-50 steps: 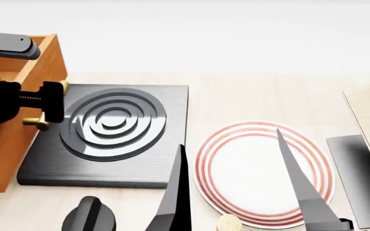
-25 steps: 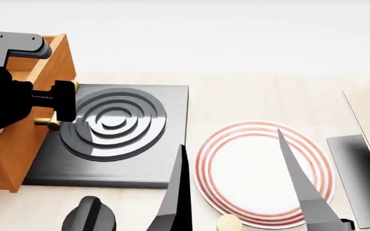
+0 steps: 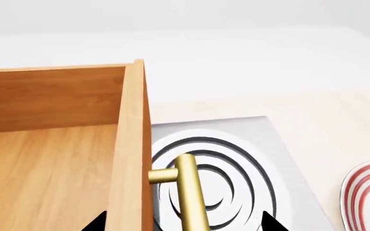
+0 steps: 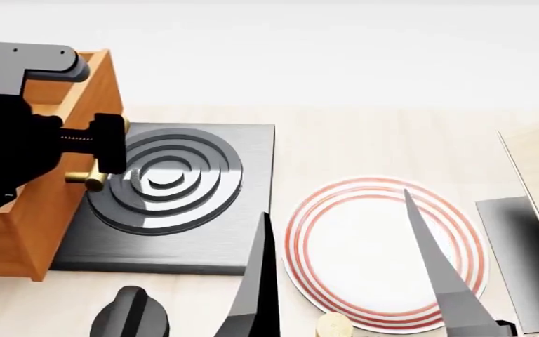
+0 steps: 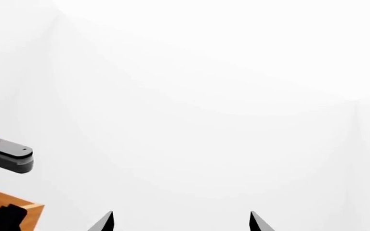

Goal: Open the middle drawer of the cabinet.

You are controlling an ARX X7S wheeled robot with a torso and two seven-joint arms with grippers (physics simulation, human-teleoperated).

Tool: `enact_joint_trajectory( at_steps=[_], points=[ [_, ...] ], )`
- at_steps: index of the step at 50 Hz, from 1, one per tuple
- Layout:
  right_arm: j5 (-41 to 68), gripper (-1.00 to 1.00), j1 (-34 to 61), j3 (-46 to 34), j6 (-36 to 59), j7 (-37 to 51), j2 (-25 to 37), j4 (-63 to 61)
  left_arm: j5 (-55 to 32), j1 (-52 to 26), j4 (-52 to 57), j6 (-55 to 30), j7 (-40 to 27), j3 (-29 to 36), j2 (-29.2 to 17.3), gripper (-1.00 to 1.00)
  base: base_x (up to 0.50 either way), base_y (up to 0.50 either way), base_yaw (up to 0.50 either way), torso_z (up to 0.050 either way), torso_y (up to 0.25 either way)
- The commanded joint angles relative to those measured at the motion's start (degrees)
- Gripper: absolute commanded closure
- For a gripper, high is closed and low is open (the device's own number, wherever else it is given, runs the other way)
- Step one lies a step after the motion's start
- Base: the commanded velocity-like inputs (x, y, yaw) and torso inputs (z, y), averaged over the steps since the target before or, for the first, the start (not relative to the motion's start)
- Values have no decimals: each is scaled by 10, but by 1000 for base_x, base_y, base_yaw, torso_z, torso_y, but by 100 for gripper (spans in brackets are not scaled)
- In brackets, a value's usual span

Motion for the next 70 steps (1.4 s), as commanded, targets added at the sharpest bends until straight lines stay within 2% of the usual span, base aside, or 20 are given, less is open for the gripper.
enact_joint_trajectory(
  at_steps=[1, 43, 70],
  points=[
    [3, -100, -1, 1, 0, 2, 1, -1, -9, 4, 27, 4, -15, -9, 6, -100, 0, 0, 0, 0, 0],
    [5, -100, 0, -2, 3, 5, 6, -4, -25, 30, 87, 19, -39, -25, 5, -100, 0, 0, 0, 0, 0],
    [5, -100, 2, -10, 0, 7, 9, 5, 63, 105, 254, 146, -162, -35, -62, -100, 0, 0, 0, 0, 0]
  ],
)
